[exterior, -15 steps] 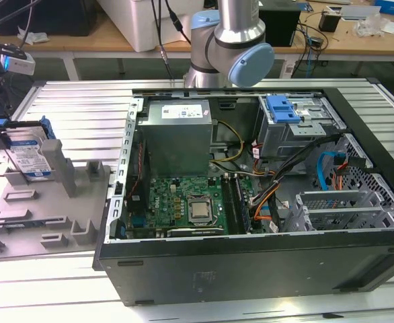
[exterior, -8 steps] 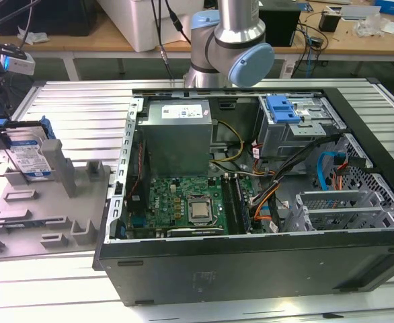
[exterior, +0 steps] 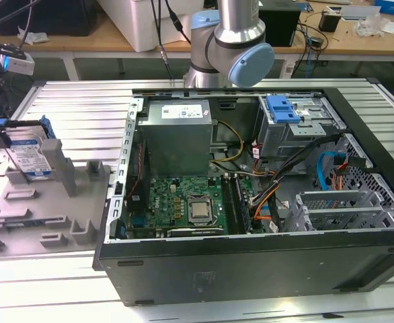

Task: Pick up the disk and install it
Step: 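Pick up the disk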

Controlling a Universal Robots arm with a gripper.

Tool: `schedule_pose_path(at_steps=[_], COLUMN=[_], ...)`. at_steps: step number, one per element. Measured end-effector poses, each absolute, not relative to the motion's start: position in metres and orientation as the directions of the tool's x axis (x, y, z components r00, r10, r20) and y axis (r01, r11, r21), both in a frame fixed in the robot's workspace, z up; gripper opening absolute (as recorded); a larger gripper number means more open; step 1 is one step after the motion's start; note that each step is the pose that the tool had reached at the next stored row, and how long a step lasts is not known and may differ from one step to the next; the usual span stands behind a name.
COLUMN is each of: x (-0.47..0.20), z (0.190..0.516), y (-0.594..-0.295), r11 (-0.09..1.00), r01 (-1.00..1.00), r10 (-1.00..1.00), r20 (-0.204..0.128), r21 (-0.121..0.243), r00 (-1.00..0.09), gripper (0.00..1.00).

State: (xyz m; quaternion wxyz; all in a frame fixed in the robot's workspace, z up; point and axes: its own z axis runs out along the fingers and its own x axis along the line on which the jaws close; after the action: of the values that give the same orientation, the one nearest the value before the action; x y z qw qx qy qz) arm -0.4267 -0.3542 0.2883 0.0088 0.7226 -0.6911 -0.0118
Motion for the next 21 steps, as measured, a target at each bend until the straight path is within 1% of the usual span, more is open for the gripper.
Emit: schedule_pose_path(at_steps=[1, 15, 21], x=[-0.427, -0.4289, -0.4293], z=[0.2883, 0.2883, 0.2882], y=[-0.3543, -0.3543, -0.3543], r11=[-0.045, -0.045, -0.044], r01=[-0.999, -0.999, -0.999], r10=[-0.999, -0.999, -0.999], r20=[-0.005, -0.001, 0.008], r21=[0.029, 0.029, 0.028], r00=[0.045, 0.045, 0.045], gripper=[0.37, 0.37, 0.37])
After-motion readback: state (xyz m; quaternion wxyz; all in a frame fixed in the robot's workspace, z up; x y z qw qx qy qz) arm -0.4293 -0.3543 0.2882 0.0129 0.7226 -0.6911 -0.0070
